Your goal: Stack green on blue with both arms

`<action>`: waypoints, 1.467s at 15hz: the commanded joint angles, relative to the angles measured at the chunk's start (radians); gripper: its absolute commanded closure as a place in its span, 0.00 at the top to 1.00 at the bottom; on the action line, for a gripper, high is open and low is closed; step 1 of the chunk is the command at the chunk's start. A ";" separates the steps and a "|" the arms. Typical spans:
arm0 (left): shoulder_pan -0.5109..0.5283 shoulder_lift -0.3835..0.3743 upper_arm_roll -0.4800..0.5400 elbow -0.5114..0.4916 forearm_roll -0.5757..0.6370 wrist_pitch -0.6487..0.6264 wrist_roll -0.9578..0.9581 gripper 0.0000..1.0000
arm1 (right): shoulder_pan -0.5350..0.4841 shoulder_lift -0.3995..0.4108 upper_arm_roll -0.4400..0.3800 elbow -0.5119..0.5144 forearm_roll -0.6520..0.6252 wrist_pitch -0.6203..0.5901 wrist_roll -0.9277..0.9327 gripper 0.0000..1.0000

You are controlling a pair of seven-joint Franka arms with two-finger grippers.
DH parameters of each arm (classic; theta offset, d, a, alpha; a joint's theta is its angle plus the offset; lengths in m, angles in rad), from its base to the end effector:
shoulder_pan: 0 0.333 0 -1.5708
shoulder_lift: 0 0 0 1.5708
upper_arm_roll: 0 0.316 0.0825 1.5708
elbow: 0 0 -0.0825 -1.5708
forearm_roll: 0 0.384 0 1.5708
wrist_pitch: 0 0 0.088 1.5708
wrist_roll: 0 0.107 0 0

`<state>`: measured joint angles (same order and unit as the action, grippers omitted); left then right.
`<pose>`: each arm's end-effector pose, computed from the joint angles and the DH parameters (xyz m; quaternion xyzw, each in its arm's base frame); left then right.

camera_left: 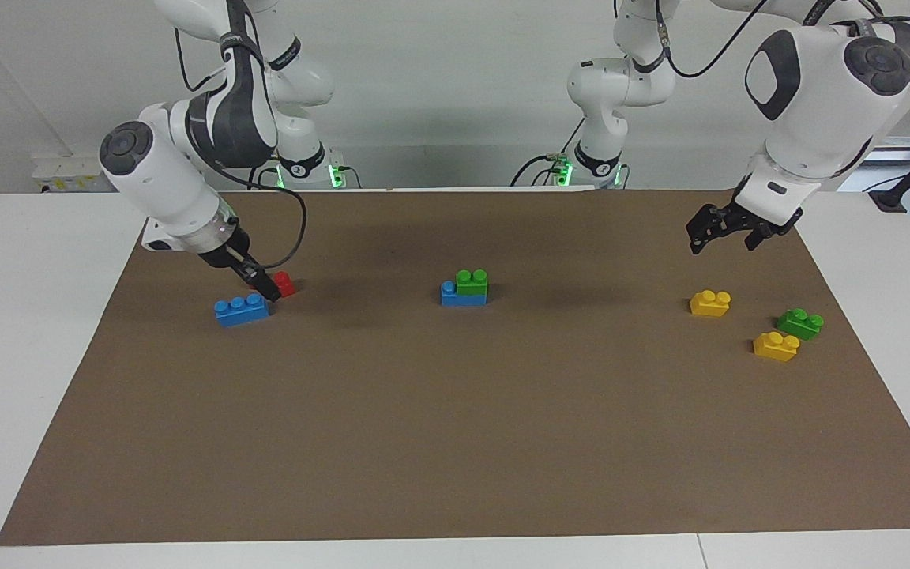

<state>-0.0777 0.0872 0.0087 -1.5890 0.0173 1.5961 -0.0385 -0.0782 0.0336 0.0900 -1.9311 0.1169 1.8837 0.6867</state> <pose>0.5781 -0.0383 0.5686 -0.9990 0.0158 0.0395 0.0112 0.5584 0.0149 0.4617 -0.9345 0.3493 0.0572 0.0391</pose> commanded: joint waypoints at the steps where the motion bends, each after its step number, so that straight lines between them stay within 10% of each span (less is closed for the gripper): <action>1: -0.001 -0.009 0.001 0.011 -0.010 -0.016 0.017 1.00 | -0.012 -0.043 0.010 0.007 -0.046 -0.025 -0.101 0.96; 12: 0.010 -0.009 0.002 0.015 -0.026 0.071 0.016 1.00 | -0.032 -0.049 0.014 0.001 -0.046 -0.021 -0.124 0.96; 22: 0.010 -0.010 0.005 0.014 -0.068 0.088 0.014 1.00 | -0.067 -0.075 0.010 0.082 -0.077 -0.141 -0.513 1.00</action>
<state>-0.0739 0.0850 0.0136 -1.5765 -0.0321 1.6768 -0.0368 -0.1249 -0.0230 0.0894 -1.8939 0.0564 1.8145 0.2310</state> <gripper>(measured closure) 0.000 0.000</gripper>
